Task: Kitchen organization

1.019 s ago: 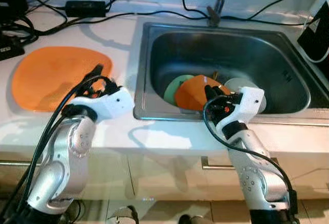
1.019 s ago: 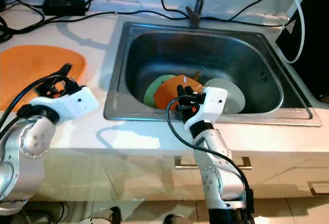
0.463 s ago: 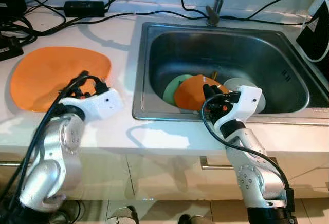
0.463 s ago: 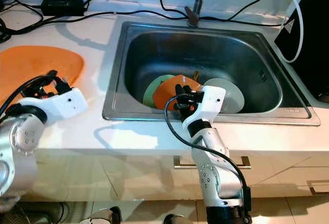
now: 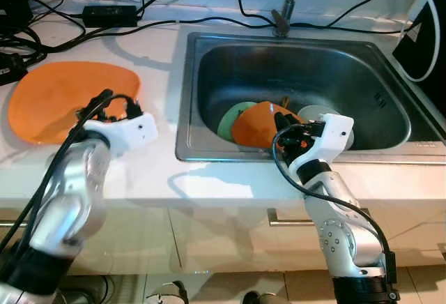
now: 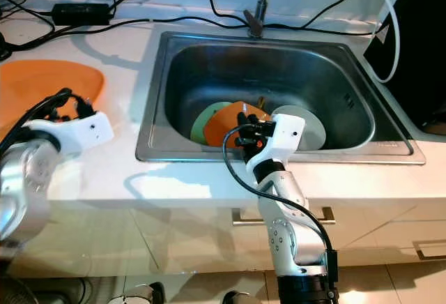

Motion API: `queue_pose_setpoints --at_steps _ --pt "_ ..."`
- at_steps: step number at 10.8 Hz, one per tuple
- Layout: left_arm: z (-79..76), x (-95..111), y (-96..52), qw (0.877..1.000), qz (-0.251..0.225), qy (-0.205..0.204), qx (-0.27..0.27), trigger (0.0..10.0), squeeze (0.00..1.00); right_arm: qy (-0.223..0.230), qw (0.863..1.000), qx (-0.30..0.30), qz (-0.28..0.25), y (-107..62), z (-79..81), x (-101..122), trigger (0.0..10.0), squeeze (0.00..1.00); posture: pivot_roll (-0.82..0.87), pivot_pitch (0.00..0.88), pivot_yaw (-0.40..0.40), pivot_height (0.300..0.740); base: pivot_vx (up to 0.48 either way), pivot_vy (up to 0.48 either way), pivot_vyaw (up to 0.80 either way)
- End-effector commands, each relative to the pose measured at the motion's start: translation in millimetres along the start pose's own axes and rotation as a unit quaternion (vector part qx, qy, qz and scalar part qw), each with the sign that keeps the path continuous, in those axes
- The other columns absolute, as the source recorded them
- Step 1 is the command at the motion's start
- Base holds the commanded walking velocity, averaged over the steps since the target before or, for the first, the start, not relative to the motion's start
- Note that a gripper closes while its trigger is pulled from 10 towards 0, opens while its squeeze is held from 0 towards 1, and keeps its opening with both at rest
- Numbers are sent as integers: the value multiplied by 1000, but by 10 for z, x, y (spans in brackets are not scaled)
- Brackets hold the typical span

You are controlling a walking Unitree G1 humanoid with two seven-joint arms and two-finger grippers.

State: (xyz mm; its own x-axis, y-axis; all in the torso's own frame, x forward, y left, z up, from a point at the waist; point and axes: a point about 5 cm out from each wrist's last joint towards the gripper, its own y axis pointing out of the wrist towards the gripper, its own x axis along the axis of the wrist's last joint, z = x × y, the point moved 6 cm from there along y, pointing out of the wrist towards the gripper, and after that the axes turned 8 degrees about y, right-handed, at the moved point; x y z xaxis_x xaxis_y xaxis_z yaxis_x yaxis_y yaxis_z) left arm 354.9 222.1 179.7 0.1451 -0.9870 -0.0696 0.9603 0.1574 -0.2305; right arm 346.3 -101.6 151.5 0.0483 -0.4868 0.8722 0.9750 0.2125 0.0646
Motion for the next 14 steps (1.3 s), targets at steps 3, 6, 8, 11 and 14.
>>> queue_pose_setpoints --at_steps 3,6,8,11,14 --pt "-316 130 86 998 -23 -1 -63 0 0 1 1000 -9 -4 8 -42 22 10000 0 97 111 -72 740 0 0 0" --pt "-343 165 99 997 -32 -2 -67 0 0 5 1000 -11 -4 12 -44 18 10000 0 98 114 -72 740 0 0 0" --pt "-348 202 106 997 -37 -3 -69 0 0 6 1000 -12 -3 15 -46 17 10000 0 98 113 -72 740 0 0 0" --pt "-338 261 104 997 -48 -4 -66 0 0 8 1000 -15 -3 15 -52 12 10000 0 99 113 -71 740 0 0 0" --pt "-194 434 98 997 -76 -4 -32 0 0 10 1000 -18 -3 23 -68 15 10000 0 99 114 -70 740 0 0 0"
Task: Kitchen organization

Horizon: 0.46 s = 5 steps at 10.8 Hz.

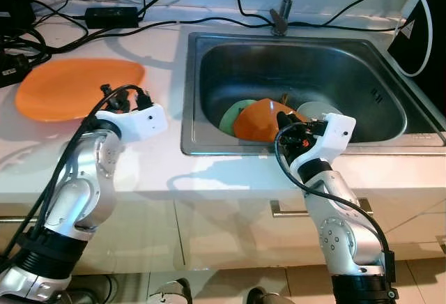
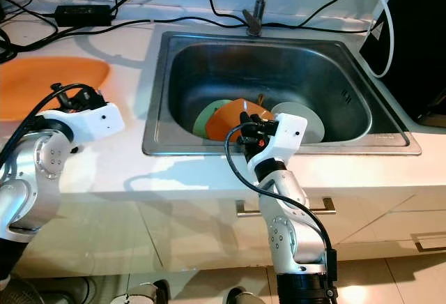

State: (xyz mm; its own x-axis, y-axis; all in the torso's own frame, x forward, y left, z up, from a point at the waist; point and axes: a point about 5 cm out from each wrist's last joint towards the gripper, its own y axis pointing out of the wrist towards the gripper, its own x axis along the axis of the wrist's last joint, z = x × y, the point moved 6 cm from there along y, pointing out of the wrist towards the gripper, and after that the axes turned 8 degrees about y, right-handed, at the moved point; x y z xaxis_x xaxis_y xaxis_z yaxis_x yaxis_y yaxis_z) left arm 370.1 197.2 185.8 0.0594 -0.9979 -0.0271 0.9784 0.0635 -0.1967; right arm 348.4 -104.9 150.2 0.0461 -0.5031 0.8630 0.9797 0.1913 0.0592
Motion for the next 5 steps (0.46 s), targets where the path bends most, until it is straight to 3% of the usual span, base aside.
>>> queue_pose_setpoints --at_steps 1,3,4,5 --pt "-235 239 11 998 -43 4 -36 0 0 1 1000 -8 0 11 -33 7 10000 0 98 112 -69 740 0 0 0" --pt "4 550 -20 994 -108 10 30 0 0 2 1000 -11 -1 15 -44 13 10000 0 99 114 -70 740 0 0 0" --pt "79 656 -41 990 -132 14 53 10000 0 1 1000 -12 -2 20 -49 25 10000 0 98 114 -69 740 0 0 0" --pt "179 770 -78 985 -156 7 79 10000 0 0 1000 -12 -6 33 -57 60 10000 0 98 114 -70 740 0 0 0"
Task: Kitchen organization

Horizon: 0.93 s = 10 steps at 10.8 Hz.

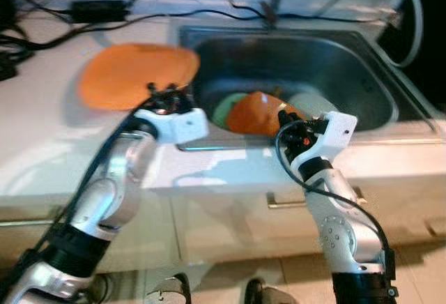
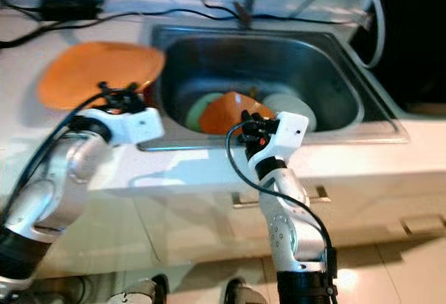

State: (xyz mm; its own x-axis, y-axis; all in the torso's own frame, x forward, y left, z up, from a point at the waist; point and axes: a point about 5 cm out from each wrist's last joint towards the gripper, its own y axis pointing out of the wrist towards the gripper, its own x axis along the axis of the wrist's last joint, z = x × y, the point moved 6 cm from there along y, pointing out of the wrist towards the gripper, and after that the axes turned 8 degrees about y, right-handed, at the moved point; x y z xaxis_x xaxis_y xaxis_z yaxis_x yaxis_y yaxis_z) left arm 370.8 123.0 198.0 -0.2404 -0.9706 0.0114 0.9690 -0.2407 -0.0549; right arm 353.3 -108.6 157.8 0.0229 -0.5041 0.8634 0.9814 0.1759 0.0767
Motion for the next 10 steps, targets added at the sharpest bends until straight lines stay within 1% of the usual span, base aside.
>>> queue_pose_setpoints --at_steps 1,2,3,5,6,8,9,10 --pt "152 176 13 999 -36 3 36 10000 0 -1 1000 -8 -5 29 -41 69 10000 0 97 113 -70 740 0 0 0" --pt "199 267 17 997 -57 1 51 10000 0 -3 1000 -4 -16 62 -20 149 10000 0 97 113 -70 740 0 0 0" --pt "232 377 26 994 -85 1 67 10000 0 -5 1000 -3 -28 113 -3 267 10000 1000 95 110 -69 740 0 0 0" --pt "208 459 46 992 -105 7 69 10000 0 15 999 6 -45 186 35 421 10000 1000 92 106 -71 740 0 0 0" --pt "217 487 62 991 -112 14 76 10000 0 44 998 11 -51 232 70 505 10000 1000 92 101 -72 740 0 0 0" --pt "260 539 76 987 -126 15 94 10000 0 74 996 17 -54 260 109 556 10000 1000 92 94 -75 740 0 0 0" --pt "354 572 76 983 -135 19 120 10000 0 94 994 22 -52 273 131 569 10000 1000 93 89 -76 740 0 0 0" --pt "409 578 76 981 -135 26 134 10000 0 112 992 24 -50 277 142 567 10000 1000 94 86 -77 740 0 0 0"
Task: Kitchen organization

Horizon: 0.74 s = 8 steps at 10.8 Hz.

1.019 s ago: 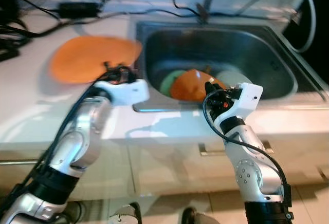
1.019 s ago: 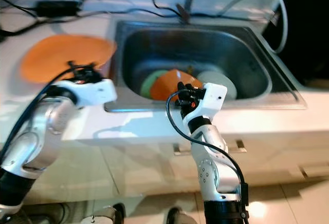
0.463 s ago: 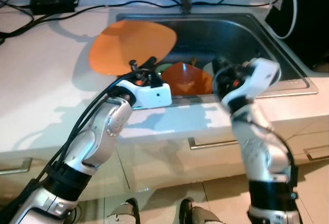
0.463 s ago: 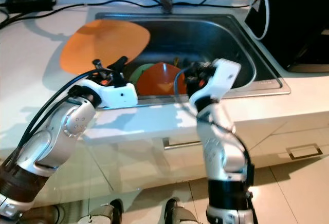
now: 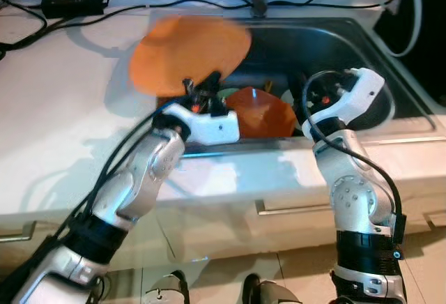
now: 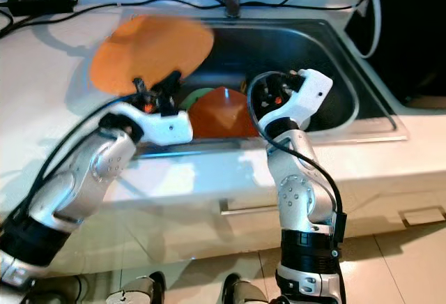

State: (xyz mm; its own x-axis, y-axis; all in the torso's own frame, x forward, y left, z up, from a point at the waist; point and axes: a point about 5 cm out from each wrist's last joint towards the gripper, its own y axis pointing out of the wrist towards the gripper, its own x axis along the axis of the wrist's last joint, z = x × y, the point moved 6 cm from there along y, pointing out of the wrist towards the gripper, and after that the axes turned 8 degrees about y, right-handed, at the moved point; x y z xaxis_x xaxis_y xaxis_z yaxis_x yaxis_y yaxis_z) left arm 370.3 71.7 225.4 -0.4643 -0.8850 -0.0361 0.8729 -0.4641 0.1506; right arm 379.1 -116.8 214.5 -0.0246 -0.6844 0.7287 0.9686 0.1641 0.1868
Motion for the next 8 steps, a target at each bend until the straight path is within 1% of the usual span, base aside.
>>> queue_pose_setpoints --at_steps 1,2,4,5,6,7,8 --pt "170 73 27 999 -16 22 36 10000 0 18 1000 1 0 5 11 29 10000 1000 94 86 -77 740 0 0 0" --pt "172 88 34 999 -21 28 38 10000 0 24 1000 10 11 11 54 -3 10000 0 96 78 -80 740 0 0 0" --pt "162 180 60 998 -35 31 39 10000 0 54 998 17 28 19 108 -63 10000 0 98 72 -81 740 0 0 0" --pt "141 193 55 998 -40 29 37 10000 0 84 995 27 34 24 165 -68 10000 0 96 68 -79 740 0 0 0" --pt "128 209 51 998 -45 30 35 10000 0 131 989 50 37 24 271 -35 10000 0 95 68 -79 740 0 0 0" --pt "127 218 52 998 -47 30 35 10000 0 153 986 62 38 21 327 -18 10000 0 94 67 -79 740 0 0 0" --pt "113 229 56 998 -50 30 33 10000 0 182 979 83 41 15 420 10 10000 0 94 67 -79 740 0 0 0"
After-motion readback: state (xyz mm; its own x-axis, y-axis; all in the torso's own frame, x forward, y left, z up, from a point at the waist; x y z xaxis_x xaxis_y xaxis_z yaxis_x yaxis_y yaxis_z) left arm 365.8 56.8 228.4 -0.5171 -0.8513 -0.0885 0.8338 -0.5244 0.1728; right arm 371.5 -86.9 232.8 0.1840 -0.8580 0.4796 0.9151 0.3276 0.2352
